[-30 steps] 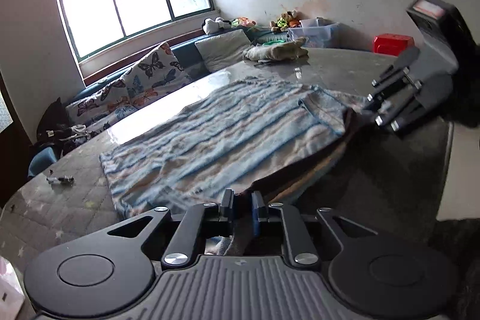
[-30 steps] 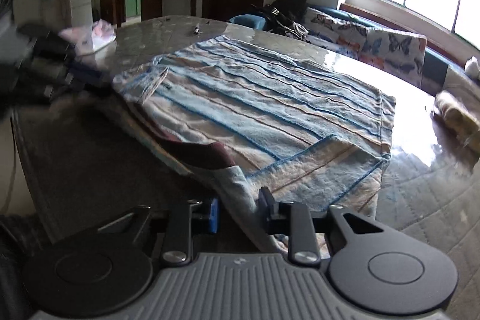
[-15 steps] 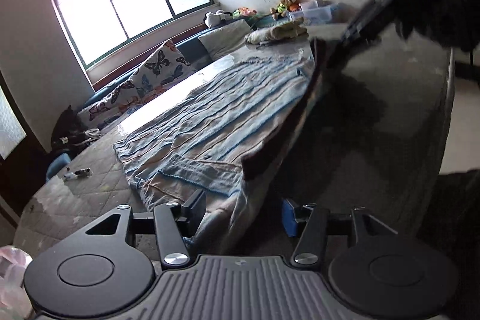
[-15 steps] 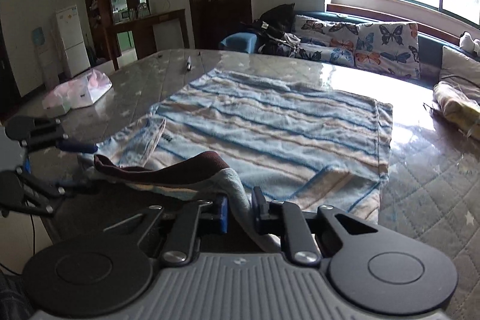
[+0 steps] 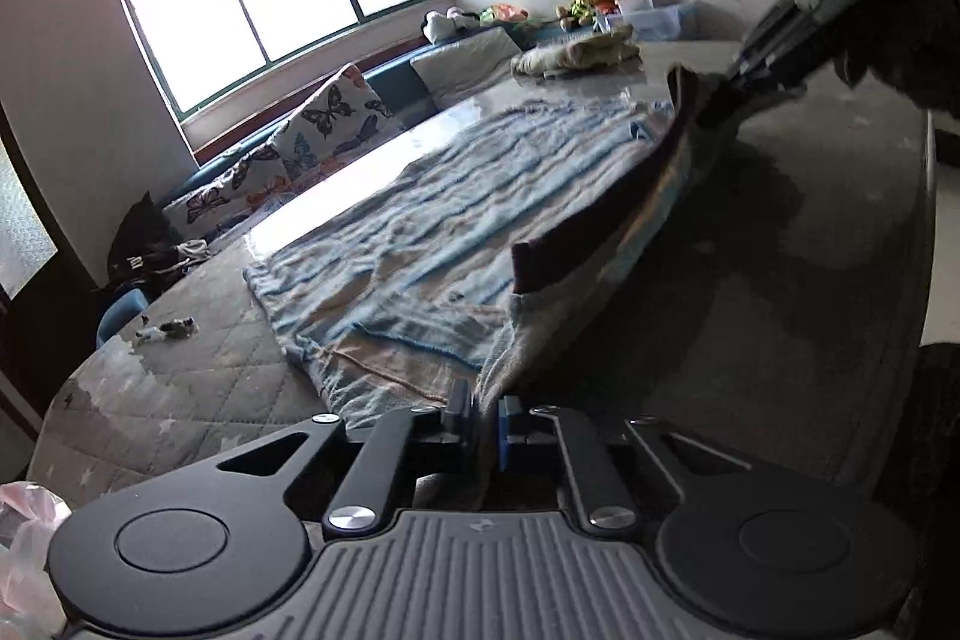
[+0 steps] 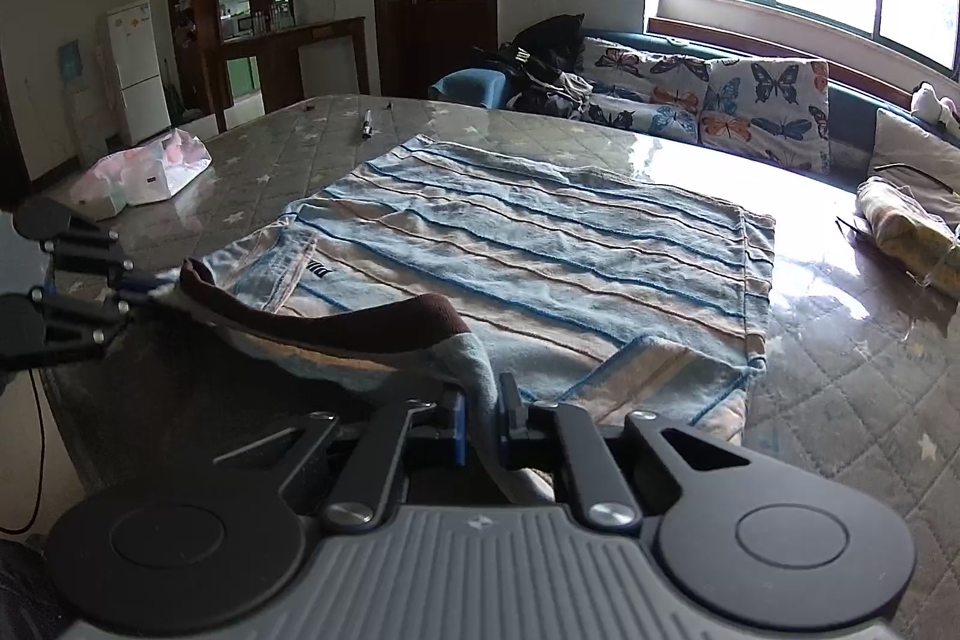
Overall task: Fold towel
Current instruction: 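Lift the towel edge with the left gripper and fold it toward the right gripper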
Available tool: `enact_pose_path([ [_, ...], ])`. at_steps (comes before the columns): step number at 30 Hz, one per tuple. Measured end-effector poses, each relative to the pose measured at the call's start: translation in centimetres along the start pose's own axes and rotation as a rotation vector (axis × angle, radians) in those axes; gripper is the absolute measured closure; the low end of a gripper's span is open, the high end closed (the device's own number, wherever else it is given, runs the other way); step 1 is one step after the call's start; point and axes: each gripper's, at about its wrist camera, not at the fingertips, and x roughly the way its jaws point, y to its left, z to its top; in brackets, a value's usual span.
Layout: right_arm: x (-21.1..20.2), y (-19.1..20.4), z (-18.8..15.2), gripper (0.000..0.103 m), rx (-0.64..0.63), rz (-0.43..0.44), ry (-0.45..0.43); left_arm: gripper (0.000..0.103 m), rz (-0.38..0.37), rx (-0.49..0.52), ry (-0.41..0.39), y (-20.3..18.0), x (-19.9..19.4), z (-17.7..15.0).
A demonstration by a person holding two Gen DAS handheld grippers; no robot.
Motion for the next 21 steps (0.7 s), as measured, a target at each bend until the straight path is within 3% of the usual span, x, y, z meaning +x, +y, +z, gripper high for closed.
enact_pose_path([
  [7,-3.1,0.6,-0.9,0.098,-0.014,0.024,-0.027,0.096,-0.023,-0.014,-0.018,-0.4,-3.7,0.3],
  [14,-8.1,2.7,-2.2,0.098,-0.056,0.104,0.028,0.095,-0.041,-0.026,-0.036,-0.8,-7.4,0.7],
  [21,-7.7,2.2,0.0,0.098,-0.062,0.086,0.006,0.095,-0.003,-0.027,-0.074,0.7,-6.5,2.1],
])
